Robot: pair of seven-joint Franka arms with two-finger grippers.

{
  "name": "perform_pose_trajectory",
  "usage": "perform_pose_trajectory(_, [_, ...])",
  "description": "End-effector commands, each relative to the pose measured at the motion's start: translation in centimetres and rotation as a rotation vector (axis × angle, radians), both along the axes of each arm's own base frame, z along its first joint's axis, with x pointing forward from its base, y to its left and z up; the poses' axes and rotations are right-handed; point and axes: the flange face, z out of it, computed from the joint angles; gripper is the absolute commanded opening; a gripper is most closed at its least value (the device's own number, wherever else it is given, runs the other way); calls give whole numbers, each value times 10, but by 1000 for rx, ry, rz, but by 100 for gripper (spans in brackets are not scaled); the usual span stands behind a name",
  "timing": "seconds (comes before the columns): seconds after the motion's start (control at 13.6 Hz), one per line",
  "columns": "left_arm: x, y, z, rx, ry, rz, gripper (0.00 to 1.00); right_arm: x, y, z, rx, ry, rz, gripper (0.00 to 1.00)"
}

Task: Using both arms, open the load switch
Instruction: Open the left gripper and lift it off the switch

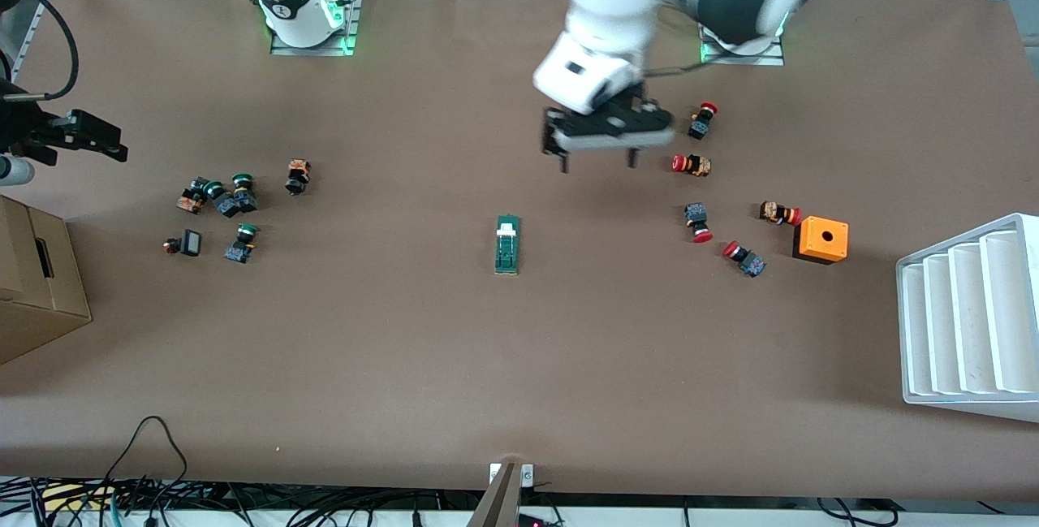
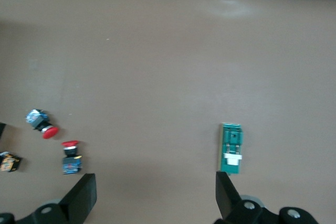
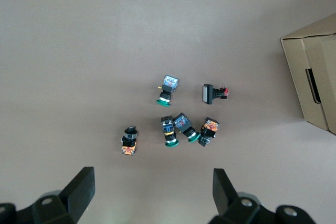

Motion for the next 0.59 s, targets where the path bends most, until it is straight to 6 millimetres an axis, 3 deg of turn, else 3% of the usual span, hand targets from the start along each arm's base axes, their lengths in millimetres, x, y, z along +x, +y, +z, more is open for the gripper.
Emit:
perform_pose_trajectory(0.0, [20, 65, 23, -12, 55, -53, 100, 6, 17, 0, 13, 7, 36, 99])
perform_pose_trajectory(0.22, [45, 153, 36, -49, 132, -79, 100, 7, 25, -2, 25, 10, 50, 99])
perform_pose_trajectory(0.51, [59, 258, 43, -85, 205, -92, 100, 19, 31, 1, 22, 1, 60, 99])
